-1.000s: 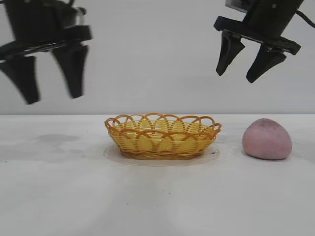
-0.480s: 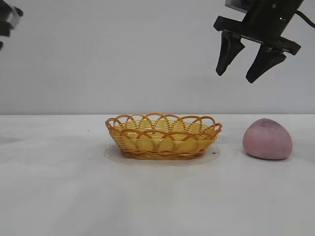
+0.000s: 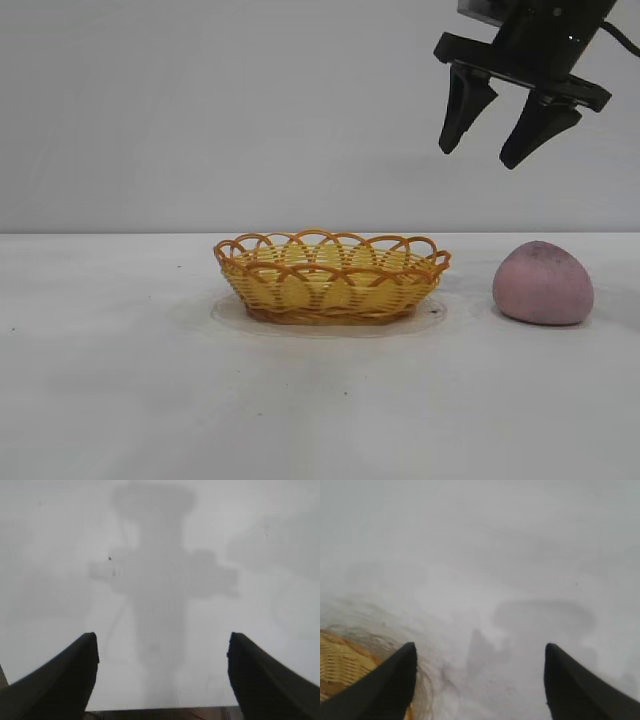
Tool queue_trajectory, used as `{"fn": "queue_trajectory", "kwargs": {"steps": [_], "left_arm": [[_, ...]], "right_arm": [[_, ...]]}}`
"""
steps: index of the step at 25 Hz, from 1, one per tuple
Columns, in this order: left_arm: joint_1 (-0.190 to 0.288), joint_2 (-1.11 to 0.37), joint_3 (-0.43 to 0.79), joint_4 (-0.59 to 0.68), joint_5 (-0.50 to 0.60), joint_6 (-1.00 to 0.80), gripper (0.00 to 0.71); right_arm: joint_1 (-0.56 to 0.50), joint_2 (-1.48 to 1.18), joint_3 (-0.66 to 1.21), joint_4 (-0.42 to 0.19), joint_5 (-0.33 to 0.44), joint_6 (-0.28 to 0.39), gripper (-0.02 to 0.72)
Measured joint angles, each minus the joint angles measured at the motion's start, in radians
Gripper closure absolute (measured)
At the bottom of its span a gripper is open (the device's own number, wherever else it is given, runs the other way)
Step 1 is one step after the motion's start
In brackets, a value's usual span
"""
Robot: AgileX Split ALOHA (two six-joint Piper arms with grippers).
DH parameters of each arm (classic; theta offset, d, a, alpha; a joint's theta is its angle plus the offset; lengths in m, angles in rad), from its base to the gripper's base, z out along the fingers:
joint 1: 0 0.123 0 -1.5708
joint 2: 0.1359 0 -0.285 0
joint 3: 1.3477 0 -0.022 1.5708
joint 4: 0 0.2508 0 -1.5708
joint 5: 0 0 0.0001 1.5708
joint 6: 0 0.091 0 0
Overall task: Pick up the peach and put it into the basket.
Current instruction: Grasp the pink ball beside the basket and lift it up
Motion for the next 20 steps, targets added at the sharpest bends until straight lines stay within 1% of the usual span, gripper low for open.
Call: {"fn": "queue_trajectory", "kwargs": {"steps": [7, 11, 17, 20], "left_arm": [[0.0, -0.367, 0.246, -0.081, 0.001, 0.0, 0.202], [0.0, -0.591, 0.357, -0.09, 0.008, 0.0, 0.202], [0.0, -0.952, 0.493, -0.105, 0.027, 0.0, 0.202], [0.0, -1.123, 0.531, -0.105, 0.032, 0.0, 0.202]], "right_arm": [[0.0, 0.0, 0.0, 0.0, 0.0, 0.0, 0.246], [0.0, 0.0, 0.0, 0.0, 0.0, 0.0, 0.246], [0.0, 0.0, 0.0, 0.0, 0.0, -0.004, 0.246], [0.0, 0.0, 0.0, -0.003, 0.0, -0.008, 0.246]]}}
